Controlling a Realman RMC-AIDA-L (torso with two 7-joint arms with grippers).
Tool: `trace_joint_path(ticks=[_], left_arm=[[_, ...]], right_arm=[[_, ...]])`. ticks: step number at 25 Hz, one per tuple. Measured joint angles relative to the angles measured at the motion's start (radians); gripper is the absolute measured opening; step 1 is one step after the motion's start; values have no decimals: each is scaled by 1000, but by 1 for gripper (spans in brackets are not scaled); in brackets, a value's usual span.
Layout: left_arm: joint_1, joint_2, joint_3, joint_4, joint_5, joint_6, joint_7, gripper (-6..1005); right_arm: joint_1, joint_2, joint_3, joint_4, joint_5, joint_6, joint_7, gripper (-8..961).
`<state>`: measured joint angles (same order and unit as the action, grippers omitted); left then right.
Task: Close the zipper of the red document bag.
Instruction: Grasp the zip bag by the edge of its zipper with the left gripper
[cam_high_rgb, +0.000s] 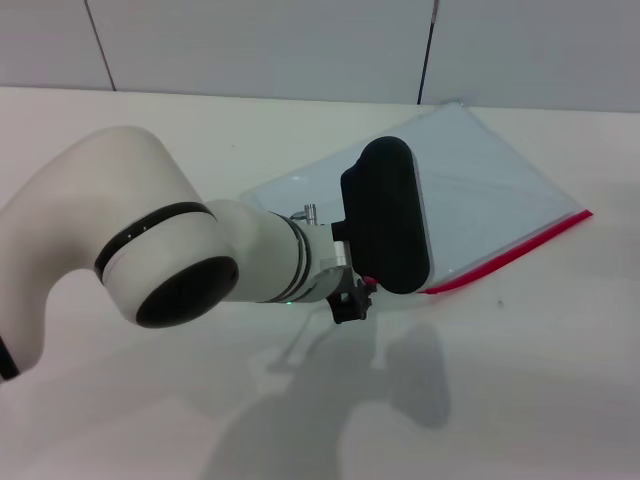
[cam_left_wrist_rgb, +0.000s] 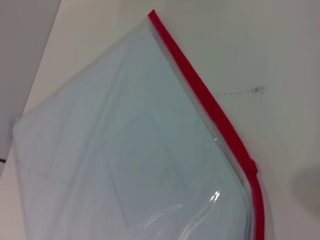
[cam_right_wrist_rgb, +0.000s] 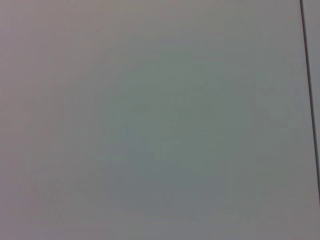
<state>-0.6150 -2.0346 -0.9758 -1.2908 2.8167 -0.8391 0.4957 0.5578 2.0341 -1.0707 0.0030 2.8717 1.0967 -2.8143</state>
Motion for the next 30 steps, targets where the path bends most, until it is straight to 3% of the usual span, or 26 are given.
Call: trace_joint_path(ticks=[7, 12, 20, 26, 30], left_arm=[[0, 1, -3, 19, 0, 18, -15, 292], [0, 2, -3, 28, 0, 25, -33, 293], [6, 2, -10, 26, 0, 59, -35, 169], [33, 2, -33, 5, 0, 109, -36, 55], [71, 3, -55, -31, 0, 157, -30, 57]], right_arm=[[0, 0, 0, 0, 0, -1, 1, 794], [1, 0, 0, 0, 0, -2, 1, 794], [1, 0, 0, 0, 0, -3, 1, 794], [1, 0, -1, 0, 0, -3, 2, 794], [7, 0, -23, 0, -9, -11, 33, 794]])
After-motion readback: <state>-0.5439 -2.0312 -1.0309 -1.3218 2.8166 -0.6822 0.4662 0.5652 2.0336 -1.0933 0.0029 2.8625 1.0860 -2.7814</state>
